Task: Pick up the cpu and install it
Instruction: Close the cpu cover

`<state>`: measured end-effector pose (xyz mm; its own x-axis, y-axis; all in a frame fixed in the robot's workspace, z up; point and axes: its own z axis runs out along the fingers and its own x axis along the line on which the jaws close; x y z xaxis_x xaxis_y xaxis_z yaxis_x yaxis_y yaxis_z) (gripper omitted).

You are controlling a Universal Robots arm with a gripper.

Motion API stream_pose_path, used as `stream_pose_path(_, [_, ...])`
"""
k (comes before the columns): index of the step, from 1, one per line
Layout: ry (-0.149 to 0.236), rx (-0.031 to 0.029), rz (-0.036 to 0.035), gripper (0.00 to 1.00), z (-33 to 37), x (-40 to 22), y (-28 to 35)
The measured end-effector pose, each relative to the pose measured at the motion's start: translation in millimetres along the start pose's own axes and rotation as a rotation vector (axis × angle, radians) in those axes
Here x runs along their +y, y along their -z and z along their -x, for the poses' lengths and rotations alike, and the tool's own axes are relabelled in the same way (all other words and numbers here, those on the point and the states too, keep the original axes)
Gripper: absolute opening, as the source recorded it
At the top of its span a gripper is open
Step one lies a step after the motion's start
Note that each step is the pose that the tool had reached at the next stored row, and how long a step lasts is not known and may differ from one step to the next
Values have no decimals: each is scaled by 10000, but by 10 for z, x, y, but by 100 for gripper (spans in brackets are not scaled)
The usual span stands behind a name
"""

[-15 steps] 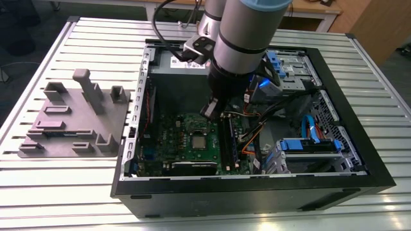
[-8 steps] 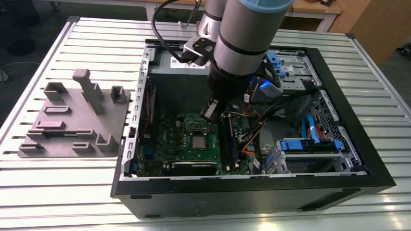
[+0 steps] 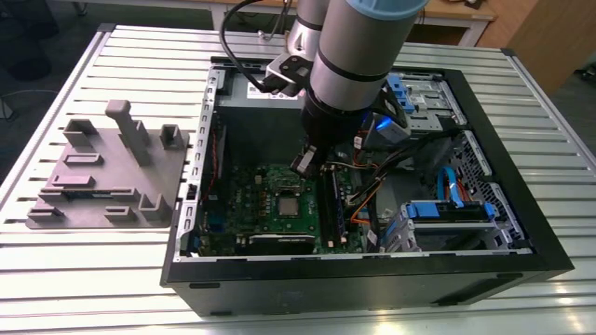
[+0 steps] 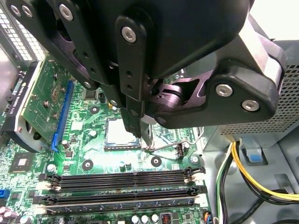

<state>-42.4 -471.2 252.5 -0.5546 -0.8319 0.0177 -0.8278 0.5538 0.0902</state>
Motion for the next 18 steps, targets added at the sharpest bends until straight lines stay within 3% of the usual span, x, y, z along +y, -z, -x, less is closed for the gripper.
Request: stream_pose_path(18, [5,-4,4,10,-7,1,42])
